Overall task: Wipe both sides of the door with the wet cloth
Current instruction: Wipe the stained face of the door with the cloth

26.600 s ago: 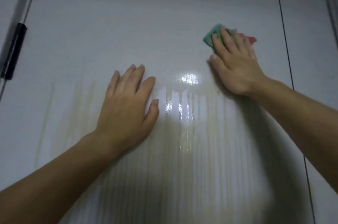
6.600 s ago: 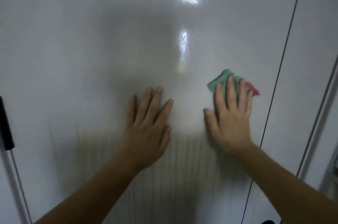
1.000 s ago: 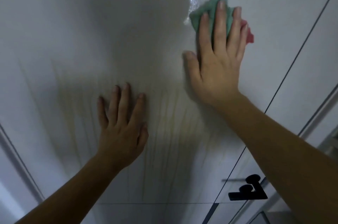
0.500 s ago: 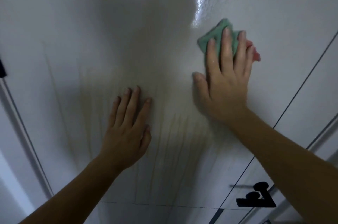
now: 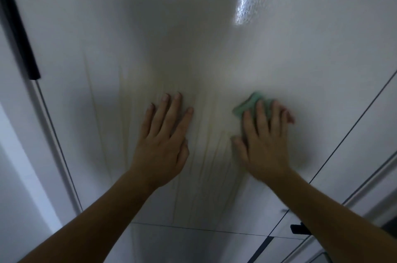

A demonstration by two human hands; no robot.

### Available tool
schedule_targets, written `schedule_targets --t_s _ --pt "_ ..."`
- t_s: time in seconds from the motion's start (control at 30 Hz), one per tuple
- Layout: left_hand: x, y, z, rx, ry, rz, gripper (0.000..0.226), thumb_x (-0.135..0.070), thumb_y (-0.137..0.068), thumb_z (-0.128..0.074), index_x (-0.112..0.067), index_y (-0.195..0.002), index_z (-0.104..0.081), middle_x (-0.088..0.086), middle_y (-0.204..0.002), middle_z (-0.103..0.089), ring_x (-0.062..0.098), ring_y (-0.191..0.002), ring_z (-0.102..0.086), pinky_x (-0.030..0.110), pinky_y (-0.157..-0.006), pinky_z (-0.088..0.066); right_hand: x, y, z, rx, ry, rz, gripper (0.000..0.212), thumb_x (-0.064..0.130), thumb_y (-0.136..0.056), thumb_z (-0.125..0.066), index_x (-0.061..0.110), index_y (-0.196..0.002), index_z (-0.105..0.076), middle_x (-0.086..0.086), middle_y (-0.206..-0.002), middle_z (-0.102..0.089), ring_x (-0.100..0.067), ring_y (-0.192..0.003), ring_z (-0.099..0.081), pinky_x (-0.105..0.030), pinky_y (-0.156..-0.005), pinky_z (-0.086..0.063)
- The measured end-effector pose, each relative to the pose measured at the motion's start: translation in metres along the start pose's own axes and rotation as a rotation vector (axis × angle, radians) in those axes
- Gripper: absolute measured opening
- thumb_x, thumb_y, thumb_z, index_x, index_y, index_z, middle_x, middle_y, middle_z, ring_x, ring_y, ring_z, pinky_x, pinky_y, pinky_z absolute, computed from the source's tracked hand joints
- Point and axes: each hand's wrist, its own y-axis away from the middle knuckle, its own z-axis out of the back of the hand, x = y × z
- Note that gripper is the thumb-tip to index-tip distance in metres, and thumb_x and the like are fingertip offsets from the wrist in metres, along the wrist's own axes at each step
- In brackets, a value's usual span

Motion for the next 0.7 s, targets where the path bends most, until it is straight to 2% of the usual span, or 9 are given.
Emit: schedule_targets --t_s 0.07,0.13,0.27,0.33,0.47,0.53,0.6,0.7 --pt "0.006 0.004 0.003 -0.024 0.009 0.029 0.070 -0.025 -0.092 -0.056 -0.005 -0.156 -0.037 0.027 -0.167 -0.015 0.042 -0.156 -0.012 0.065 -0.121 -0.021 0.007 0.029 -0.005 0.123 0.032 0.082 0.066 0.050 -0.102 -0.036 0.010 -0.155 -0.025 -0.006 -0.165 -0.003 -0.034 -0.156 0.013 -0.050 -0.126 0.007" --pt "0.014 0.010 0.007 -0.035 0.006 0.094 0.073 -0.026 -0.092 -0.057 -0.005 -0.158 -0.034 0.028 -0.167 -0.013 0.044 -0.156 -0.010 0.066 -0.121 -0.019 0.007 0.029 -0.003 0.137 0.032 0.087 0.063 0.050 -0.105 -0.030 0.010 -0.154 -0.028 -0.005 -0.165 -0.002 -0.032 -0.156 0.014 -0.049 -0.126 0.008" --pt "0.035 0.020 0.007 -0.021 -0.033 0.190 0.078 -0.032 -0.092 -0.056 -0.007 -0.160 -0.027 0.027 -0.168 -0.009 0.047 -0.156 -0.005 0.070 -0.120 -0.013 0.030 -0.057 0.006 -0.046 -0.006 0.061 0.065 0.042 -0.104 -0.044 0.008 -0.157 -0.029 -0.018 -0.164 -0.015 -0.042 -0.153 -0.007 -0.059 -0.125 -0.007" --pt "0.042 0.022 0.005 -0.010 -0.030 0.187 0.077 -0.033 -0.094 -0.054 -0.009 -0.161 -0.025 0.027 -0.168 -0.008 0.047 -0.156 -0.003 0.072 -0.119 -0.013 0.050 -0.085 0.005 -0.086 -0.019 0.068 0.065 0.042 -0.102 -0.048 0.008 -0.156 -0.034 -0.017 -0.164 -0.018 -0.044 -0.151 -0.013 -0.062 -0.123 -0.013" --pt "0.045 0.024 0.004 -0.021 -0.014 0.168 0.077 -0.031 -0.094 -0.055 -0.011 -0.162 -0.025 0.025 -0.169 -0.009 0.046 -0.156 -0.004 0.072 -0.118 -0.014 0.066 -0.035 -0.012 0.085 0.018 0.383 0.067 0.047 -0.103 -0.050 0.015 -0.158 -0.028 -0.008 -0.166 -0.018 -0.036 -0.155 -0.015 -0.057 -0.125 -0.010" --pt "0.047 0.025 0.006 -0.027 -0.008 0.159 0.076 -0.030 -0.094 -0.054 -0.012 -0.162 -0.026 0.024 -0.169 -0.010 0.045 -0.156 -0.005 0.071 -0.118 -0.015 0.062 -0.023 -0.010 0.116 0.040 0.443 0.065 0.046 -0.104 -0.051 0.017 -0.158 -0.030 -0.005 -0.166 -0.020 -0.034 -0.154 -0.020 -0.054 -0.125 -0.012" --pt "0.049 0.026 0.007 -0.027 0.008 0.154 0.075 -0.030 -0.094 -0.053 -0.013 -0.162 -0.026 0.023 -0.169 -0.010 0.044 -0.156 -0.005 0.071 -0.119 -0.014 0.057 -0.053 0.000 0.048 0.056 0.369 0.064 0.044 -0.104 -0.050 0.016 -0.158 -0.032 -0.006 -0.165 -0.020 -0.038 -0.152 -0.024 -0.054 -0.125 -0.014" --pt "0.049 0.025 0.006 -0.026 0.023 0.157 0.073 -0.030 -0.096 -0.052 -0.013 -0.162 -0.024 0.022 -0.169 -0.008 0.044 -0.157 -0.004 0.071 -0.119 -0.014 0.057 -0.108 0.013 -0.095 0.035 0.061 0.065 0.042 -0.104 -0.047 0.008 -0.157 -0.033 -0.014 -0.163 -0.017 -0.046 -0.151 -0.020 -0.058 -0.124 -0.013"
